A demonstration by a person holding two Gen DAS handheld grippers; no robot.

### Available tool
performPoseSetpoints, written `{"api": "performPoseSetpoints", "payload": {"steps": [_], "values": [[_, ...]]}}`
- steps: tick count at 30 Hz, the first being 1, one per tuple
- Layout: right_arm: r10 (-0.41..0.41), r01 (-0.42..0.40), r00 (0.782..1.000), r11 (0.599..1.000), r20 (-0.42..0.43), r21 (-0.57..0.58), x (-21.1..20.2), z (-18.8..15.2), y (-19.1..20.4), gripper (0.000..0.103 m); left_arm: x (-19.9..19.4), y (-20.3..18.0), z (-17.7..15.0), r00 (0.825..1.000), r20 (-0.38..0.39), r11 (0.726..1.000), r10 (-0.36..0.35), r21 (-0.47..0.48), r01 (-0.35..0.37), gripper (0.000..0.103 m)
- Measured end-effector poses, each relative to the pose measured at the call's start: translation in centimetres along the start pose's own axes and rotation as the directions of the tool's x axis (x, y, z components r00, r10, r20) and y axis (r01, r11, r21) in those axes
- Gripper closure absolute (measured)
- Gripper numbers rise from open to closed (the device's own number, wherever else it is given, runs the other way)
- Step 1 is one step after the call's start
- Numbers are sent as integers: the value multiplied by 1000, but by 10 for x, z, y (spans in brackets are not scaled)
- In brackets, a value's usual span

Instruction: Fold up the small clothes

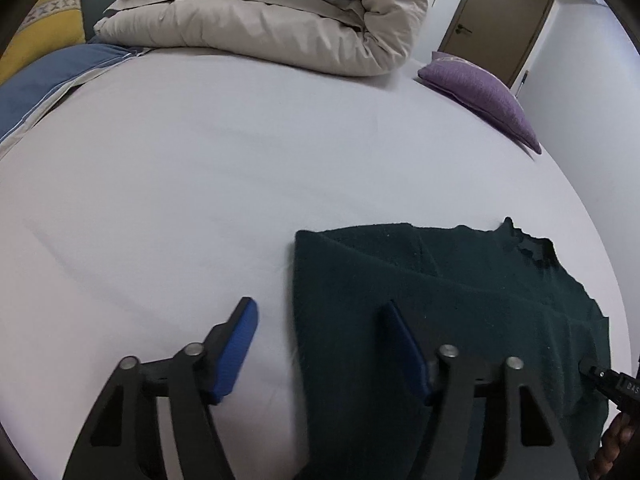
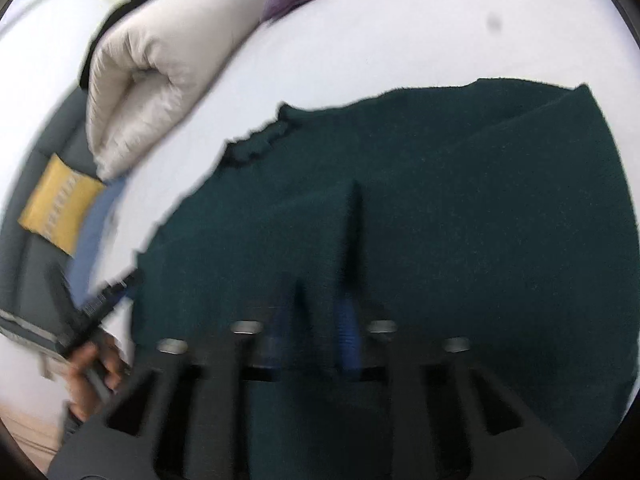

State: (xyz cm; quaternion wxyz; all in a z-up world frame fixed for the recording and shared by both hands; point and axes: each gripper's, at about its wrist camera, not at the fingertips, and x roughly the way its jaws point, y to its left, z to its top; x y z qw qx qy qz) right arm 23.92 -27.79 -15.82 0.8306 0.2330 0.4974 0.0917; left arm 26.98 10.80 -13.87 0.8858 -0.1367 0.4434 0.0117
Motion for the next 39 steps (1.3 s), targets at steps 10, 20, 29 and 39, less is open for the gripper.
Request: {"api": "performPoseSetpoints", "payload": {"steps": [10, 20, 29, 39], "values": [[47, -50, 996, 998, 72, 45, -38, -20, -8, 97, 9, -9, 10, 999, 28, 994, 24, 103, -27, 79], [18, -22, 998, 997, 56, 75, -24, -21, -29, 95, 10, -19, 6, 996, 60, 975, 59, 209, -71, 84], [-33, 30, 998, 999, 53, 44, -34, -27, -31, 94, -6, -29, -26, 992, 94, 949, 85, 296, -110, 83], [-32, 21, 987, 997, 160, 70, -78, -40, -28, 88, -54, 5, -26, 993, 111, 983, 33, 178, -52, 82]]}}
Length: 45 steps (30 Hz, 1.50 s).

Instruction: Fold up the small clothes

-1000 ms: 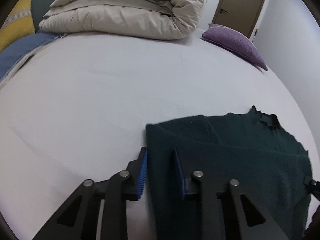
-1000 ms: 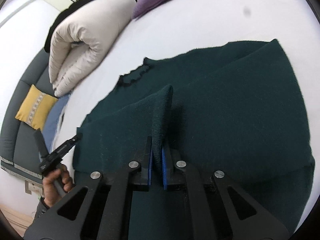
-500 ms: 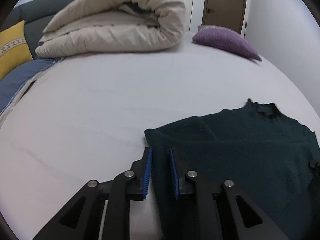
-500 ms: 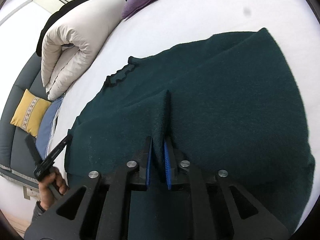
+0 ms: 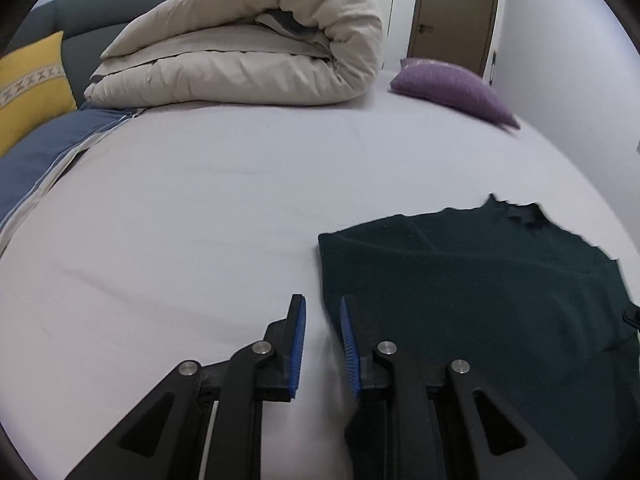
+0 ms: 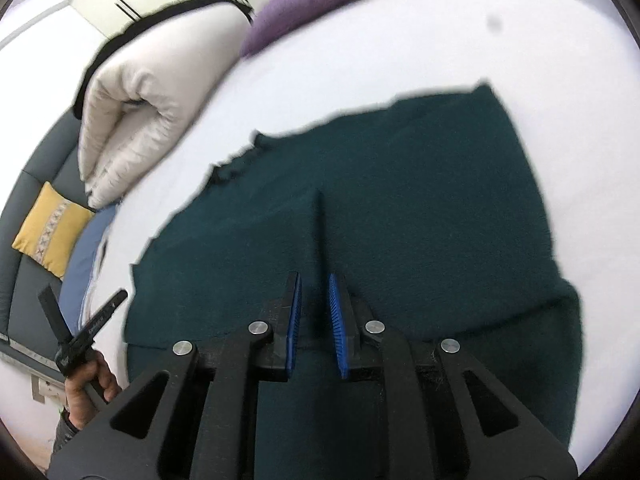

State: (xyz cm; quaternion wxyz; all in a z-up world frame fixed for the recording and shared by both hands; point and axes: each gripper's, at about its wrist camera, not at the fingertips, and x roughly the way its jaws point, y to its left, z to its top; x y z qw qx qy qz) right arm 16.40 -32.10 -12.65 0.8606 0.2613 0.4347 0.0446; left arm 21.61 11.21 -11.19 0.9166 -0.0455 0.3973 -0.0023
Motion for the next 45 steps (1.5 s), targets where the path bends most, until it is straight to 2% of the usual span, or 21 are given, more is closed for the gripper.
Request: {"api": "performPoseSetpoints", "payload": {"steps": [2, 4, 6, 7, 8, 9, 11, 12, 13, 15, 17, 19, 21, 25, 29, 31, 33, 35, 38, 40, 45], "values": [[35, -34, 999, 999, 31, -13, -14, -2, 12, 88, -10, -5, -6, 1000, 1, 1000, -8, 21, 8, 82], [66, -65, 998, 997, 21, -45, -14, -5, 27, 85, -9, -17, -13, 1000, -10, 997, 7, 71, -6, 82], [57, -58, 998, 996, -14, -69, -2, -8, 35, 67, 6, -25, -18, 998, -55, 993, 45, 116, -38, 81], [44, -47, 998, 996, -43, -71, 9, -11, 34, 64, 18, -25, -23, 995, -84, 992, 59, 120, -49, 81], [21, -26, 997, 997, -74, -67, 19, -15, 30, 67, 22, -23, -29, 995, -79, 990, 69, 126, -59, 77], [-6, 0, 996, 998, -92, -67, 27, -19, 24, 74, 22, -22, -32, 994, -66, 989, 81, 132, -72, 68], [21, -25, 998, 997, -54, -71, 19, -25, 14, 75, 17, -17, -32, 994, -58, 988, 96, 124, -88, 66], [25, -28, 998, 998, -53, -48, 12, -26, 9, 72, 15, -13, -31, 991, -58, 986, 121, 126, -113, 69], [-5, 4, 999, 1000, -49, -25, 1, -27, 5, 71, 12, -6, -33, 988, -64, 984, 141, 121, -132, 69], [-30, 30, 999, 999, -12, -22, -24, -31, -2, 71, 1, 10, -38, 989, -79, 990, 124, 74, -118, 69], [-7, 8, 999, 1000, 31, -12, -61, -41, -11, 70, -25, 23, -47, 994, -57, 995, 95, 34, -93, 68], [-2, 3, 998, 1000, 67, -15, -98, -57, -19, 66, -54, 31, -60, 996, -32, 996, 80, 31, -79, 58], [-2, 4, 996, 1000, 84, -23, -128, -76, -26, 63, -85, 39, -79, 999, -24, 999, 36, 18, -35, 39], [0, 2, 997, 1000, 82, -17, -174, -127, -41, 60, -131, 44, -119, 996, -53, 997, -76, -27, 75, 36], [-30, 29, 997, 1000, 71, 12, -206, -180, -60, 60, -159, 47, -160, 972, -125, 977, -200, -100, 188, 36], [-29, 26, 997, 999, 72, 39, -219, -203, -72, 60, -168, 48, -179, 961, -159, 969, -225, -135, 205, 36], [-32, 28, 997, 998, 74, 64, -229, -217, -86, 58, -172, 52, -196, 934, -205, 949, -291, -188, 255, 36], [-38, 32, 997, 996, 70, 85, -239, -226, -99, 56, -175, 49, -210, 913, -238, 937, -332, -197, 290, 36], [-41, 35, 997, 994, 60, 105, -247, -236, -114, 50, -181, 42, -225, 902, -271, 939, -335, -176, 296, 36], [-36, 31, 999, 993, 41, 116, -248, -241, -122, 49, -184, 41, -229, 890, -283, 931, -357, -184, 315, 36], [0, 0, 1000, 989, 2, 150, -251, -253, -137, 50, -182, 37, -235, 847, -321, 903, -424, -218, 370, 37]]}}
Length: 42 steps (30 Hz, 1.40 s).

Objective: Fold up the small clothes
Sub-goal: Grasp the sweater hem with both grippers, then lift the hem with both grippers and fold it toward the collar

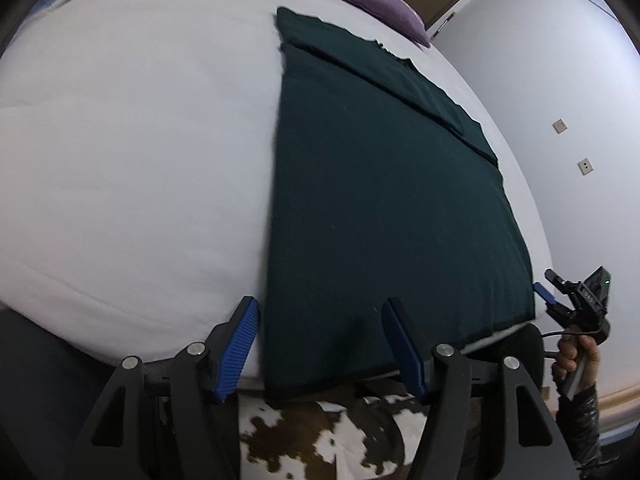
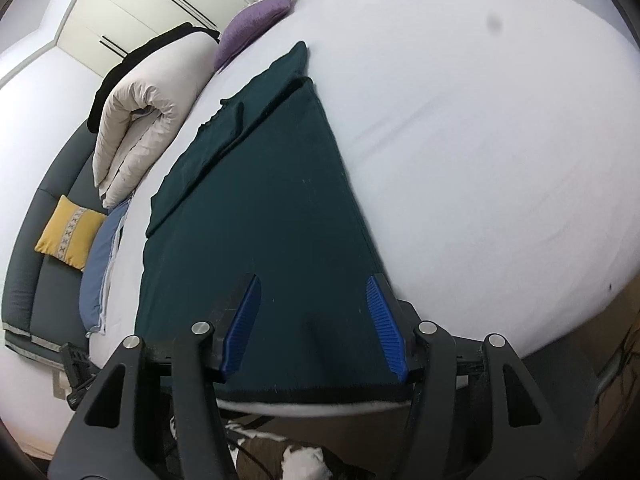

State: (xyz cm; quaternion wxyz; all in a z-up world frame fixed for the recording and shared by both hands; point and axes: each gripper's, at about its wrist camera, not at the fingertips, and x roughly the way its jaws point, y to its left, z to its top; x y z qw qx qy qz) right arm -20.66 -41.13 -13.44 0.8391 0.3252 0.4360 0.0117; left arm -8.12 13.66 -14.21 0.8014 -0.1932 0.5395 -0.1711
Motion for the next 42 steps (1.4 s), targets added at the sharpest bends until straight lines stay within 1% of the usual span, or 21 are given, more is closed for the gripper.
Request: {"api": "performPoseSetpoints", "payload": {"steps": [2, 3, 6, 8, 10, 12, 15, 18, 21, 23, 25, 26, 27, 29, 31, 33, 34, 35, 38, 39, 42], "values": [[8, -8, 1000, 1000, -8, 8, -4, -2, -6, 49, 1, 2, -3, 1000, -10, 999, -29, -28, 28, 40], [9, -9, 1000, 1000, -8, 11, -6, -2, -8, 49, 2, 4, -3, 999, -16, 998, -45, -44, 45, 44], [11, -10, 1000, 1000, -22, 18, -12, -3, -17, 49, 4, 10, -3, 997, -24, 994, -80, -82, 77, 52], [17, -16, 999, 1000, -37, 23, -13, -3, -21, 49, 5, 13, -1, 996, -26, 992, -86, -97, 83, 57], [5, -4, 999, 1000, -51, 28, -13, -1, -26, 49, 5, 16, 0, 995, -29, 990, -91, -109, 88, 60], [6, -4, 998, 999, -62, 39, -14, -1, -30, 49, 3, 17, 0, 996, -34, 991, -82, -109, 78, 65], [26, -21, 996, 998, -83, 65, -16, 1, -37, 49, 2, 18, 2, 996, -36, 991, -82, -110, 77, 66], [32, -23, 993, 997, -115, 71, -14, 1, -43, 49, 2, 17, 1, 996, -38, 991, -82, -111, 77, 66], [28, -15, 986, 997, -167, 76, -7, 0, -47, 50, 3, 16, 1, 996, -44, 992, -79, -107, 74, 66], [29, -16, 983, 997, -182, 73, -5, -1, -47, 50, 3, 14, 1, 996, -52, 992, -78, -99, 73, 66], [31, -16, 980, 997, -195, 75, -3, -3, -48, 50, 5, 11, 0, 995, -61, 994, -73, -92, 67, 76], [31, -16, 979, 997, -200, 76, -1, -3, -48, 49, 6, 11, 0, 996, -65, 994, -67, -91, 61, 86], [31, -16, 979, 997, -203, 75, 0, -3, -48, 48, 7, 12, 0, 996, -69, 995, -60, -89, 54, 93], [28, -15, 977, 998, -211, 63, 4, -1, -47, 48, 7, 11, -1, 996, -68, 995, -62, -86, 56, 95], [16, -9, 975, 999, -220, 33, 6, -1, -42, 55, 6, 10, -1, 996, -65, 995, -60, -80, 54, 96], [10, -8, 972, 1000, -234, 8, 10, 0, -35, 78, 4, 9, -2, 996, -60, 995, -61, -76, 56, 96], [7, -7, 972, 1000, -236, 4, 9, 0, -35, 84, 3, 9, -1, 996, -56, 995, -64, -78, 60, 97], [8, -8, 971, 1000, -239, 1, 10, 0, -34, 94, 0, 9, -2, 996, -51, 995, -70, -78, 66, 97], [29, -32, 974, 999, -225, -10, 8, -1, -25, 96, -8, 8, -1, 995, -28, 992, -94, -82, 91, 97], [47, -50, 975, 999, -216, -6, 6, -1, -22, 96, -12, 9, 0, 994, -19, 990, -109, -90, 107, 97], [142, -140, 977, 990, -161, 24, -7, 5, -15, 96, -26, 16, 4, 986, 23, 979, -167, -118, 168, 97]]}}
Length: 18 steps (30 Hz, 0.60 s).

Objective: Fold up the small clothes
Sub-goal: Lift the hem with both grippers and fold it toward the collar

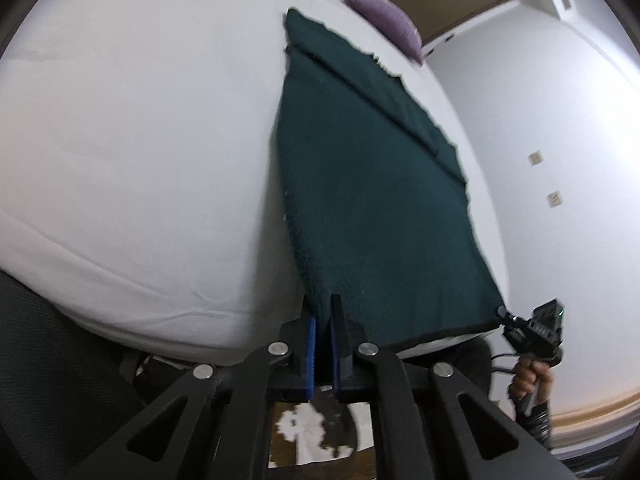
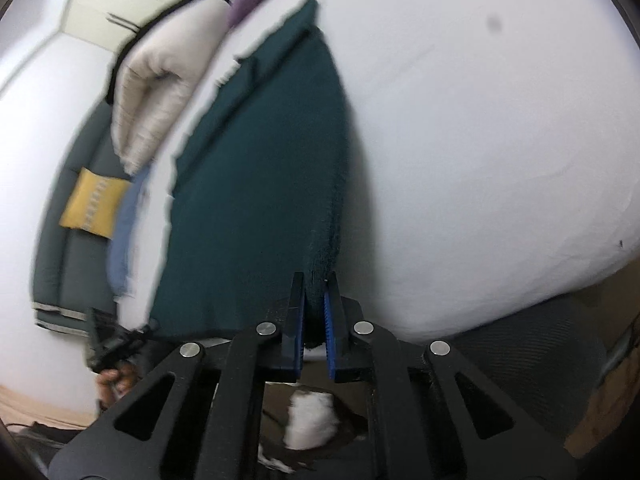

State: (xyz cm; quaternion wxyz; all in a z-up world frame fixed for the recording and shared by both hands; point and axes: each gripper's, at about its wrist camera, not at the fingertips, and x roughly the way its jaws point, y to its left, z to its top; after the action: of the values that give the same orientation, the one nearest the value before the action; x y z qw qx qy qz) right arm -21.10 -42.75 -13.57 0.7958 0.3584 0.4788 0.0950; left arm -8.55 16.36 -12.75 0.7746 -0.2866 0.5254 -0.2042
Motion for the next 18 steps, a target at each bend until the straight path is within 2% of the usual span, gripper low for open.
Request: {"api": "performPoseSetpoints", "payload": {"steps": [3, 10, 15, 18], "values": [[77, -77, 996, 997, 53, 6, -11, 9, 11, 96, -13, -3, 6, 996, 42, 997, -74, -29, 75, 97], [150, -149, 984, 989, 97, -12, -11, 27, 39, 96, -31, -19, 25, 971, 120, 975, -207, -52, 215, 97], [204, -206, 970, 979, 131, -2, -13, 49, 47, 96, -37, -20, 45, 946, 164, 952, -278, -85, 295, 97], [234, -236, 960, 972, 156, -3, -14, 66, 54, 96, -37, -21, 62, 939, 189, 946, -286, -98, 308, 97]]}}
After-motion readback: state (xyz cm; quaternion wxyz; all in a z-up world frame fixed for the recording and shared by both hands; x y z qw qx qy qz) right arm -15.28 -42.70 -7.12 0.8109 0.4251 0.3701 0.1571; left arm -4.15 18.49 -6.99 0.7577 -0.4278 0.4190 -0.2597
